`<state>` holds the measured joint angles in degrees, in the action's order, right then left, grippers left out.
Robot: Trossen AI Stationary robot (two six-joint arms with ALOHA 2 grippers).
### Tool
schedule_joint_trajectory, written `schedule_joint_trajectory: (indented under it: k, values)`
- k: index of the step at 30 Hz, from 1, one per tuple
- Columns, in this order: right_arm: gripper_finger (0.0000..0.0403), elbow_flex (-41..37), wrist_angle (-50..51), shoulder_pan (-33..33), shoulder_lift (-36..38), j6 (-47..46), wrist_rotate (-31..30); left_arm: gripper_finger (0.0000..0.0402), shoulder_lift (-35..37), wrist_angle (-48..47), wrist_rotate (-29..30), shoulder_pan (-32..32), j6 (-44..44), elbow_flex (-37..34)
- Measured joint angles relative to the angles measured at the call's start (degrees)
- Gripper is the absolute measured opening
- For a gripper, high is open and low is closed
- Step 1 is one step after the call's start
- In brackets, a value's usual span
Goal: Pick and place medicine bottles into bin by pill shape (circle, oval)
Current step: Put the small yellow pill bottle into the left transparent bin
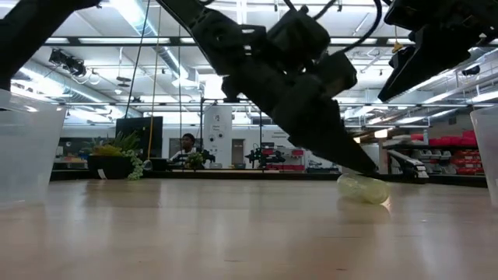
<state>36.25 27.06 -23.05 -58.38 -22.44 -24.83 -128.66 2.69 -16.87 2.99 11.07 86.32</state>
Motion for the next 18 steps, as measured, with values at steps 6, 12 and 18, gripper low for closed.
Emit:
schedule_joint_trajectory:
  k: [6,12,18]
  values:
    - [0.0211,0.0,-0.01,0.02,0.01,0.16,-0.08,0.0203,-0.76,-3.07,-5.61,-1.17,-0.47,0.5]
    - [0.0211,0.0,-0.02,0.02,0.01,0.55,-0.23,0.0195,-0.76,-9.41,-7.42,-1.06,-1.49,0.48]
    - [0.0211,0.0,-0.01,0.02,0.01,0.36,-0.23,0.019,-0.74,-9.87,-6.48,0.18,-1.42,0.48]
